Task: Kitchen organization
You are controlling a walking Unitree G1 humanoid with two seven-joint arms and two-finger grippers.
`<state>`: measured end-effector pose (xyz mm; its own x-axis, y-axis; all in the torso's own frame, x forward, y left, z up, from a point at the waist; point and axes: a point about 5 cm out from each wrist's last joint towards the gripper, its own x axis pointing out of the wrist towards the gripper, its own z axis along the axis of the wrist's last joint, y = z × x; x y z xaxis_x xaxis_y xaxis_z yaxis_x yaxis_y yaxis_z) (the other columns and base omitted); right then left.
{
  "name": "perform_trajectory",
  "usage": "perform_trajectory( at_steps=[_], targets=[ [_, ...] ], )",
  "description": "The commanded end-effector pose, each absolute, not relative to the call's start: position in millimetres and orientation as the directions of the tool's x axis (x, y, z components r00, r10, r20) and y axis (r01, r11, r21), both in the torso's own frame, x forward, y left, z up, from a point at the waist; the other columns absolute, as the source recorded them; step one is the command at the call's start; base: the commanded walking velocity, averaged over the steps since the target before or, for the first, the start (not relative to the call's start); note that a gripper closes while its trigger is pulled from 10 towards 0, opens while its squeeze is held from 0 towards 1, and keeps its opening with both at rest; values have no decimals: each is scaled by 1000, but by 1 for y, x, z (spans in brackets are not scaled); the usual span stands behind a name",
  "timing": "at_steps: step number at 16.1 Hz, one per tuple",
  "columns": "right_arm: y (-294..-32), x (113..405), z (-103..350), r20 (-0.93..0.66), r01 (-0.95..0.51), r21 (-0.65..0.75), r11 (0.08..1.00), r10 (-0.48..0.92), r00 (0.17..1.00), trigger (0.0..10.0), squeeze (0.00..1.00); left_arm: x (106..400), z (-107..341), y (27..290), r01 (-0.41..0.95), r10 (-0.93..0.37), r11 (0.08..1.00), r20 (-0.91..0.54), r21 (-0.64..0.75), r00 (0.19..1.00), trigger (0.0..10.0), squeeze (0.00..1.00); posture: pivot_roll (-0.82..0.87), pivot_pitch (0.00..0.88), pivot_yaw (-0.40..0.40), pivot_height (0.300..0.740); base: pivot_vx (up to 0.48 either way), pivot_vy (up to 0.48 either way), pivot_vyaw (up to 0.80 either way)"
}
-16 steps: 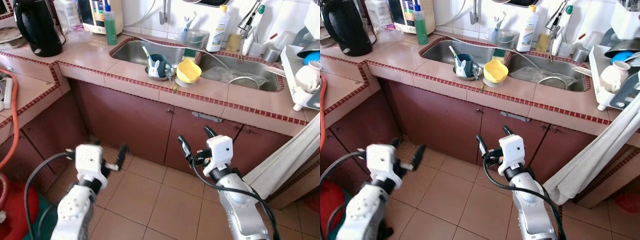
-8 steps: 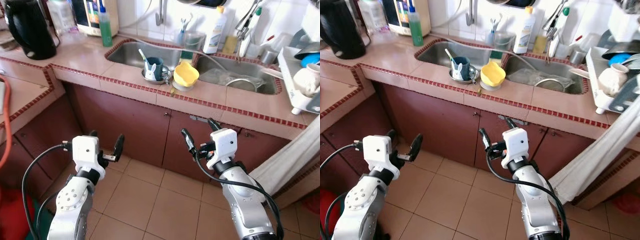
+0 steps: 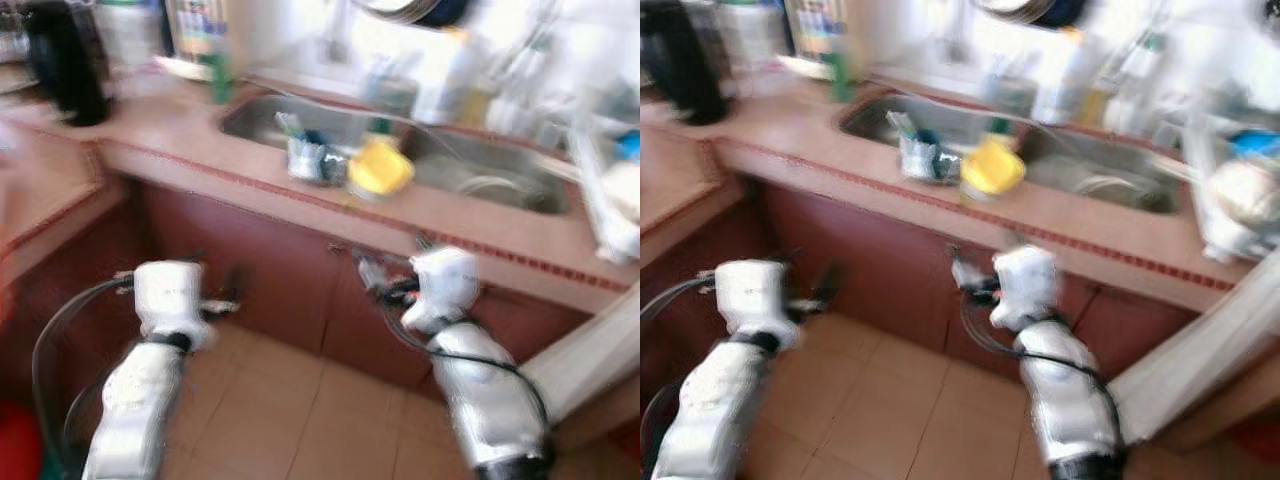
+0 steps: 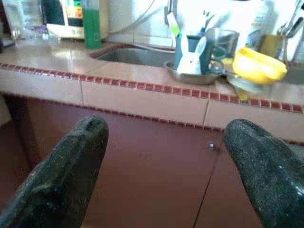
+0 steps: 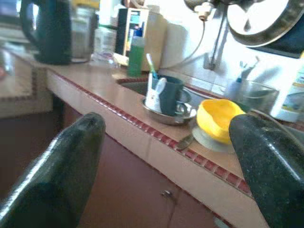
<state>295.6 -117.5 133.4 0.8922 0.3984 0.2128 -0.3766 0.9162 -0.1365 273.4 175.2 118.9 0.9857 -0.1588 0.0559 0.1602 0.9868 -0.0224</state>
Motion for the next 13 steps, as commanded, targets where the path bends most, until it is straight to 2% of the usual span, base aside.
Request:
perform_trajectory(
  at_steps=[1, 13],
  targets=[
    [-134, 296, 132, 199, -331, -147, 932, 356, 913, 10000, 0, 276, 125, 162, 200, -197, 979, 83, -32, 977, 10000, 0, -83, 0, -31, 740, 337, 0, 0],
    [-135, 296, 137, 203, -342, -168, 925, 372, 906, 10000, 0, 274, 126, 159, 203, -200, 978, 85, -39, 976, 10000, 0, -87, 14, -48, 740, 349, 0, 0]
  ],
)
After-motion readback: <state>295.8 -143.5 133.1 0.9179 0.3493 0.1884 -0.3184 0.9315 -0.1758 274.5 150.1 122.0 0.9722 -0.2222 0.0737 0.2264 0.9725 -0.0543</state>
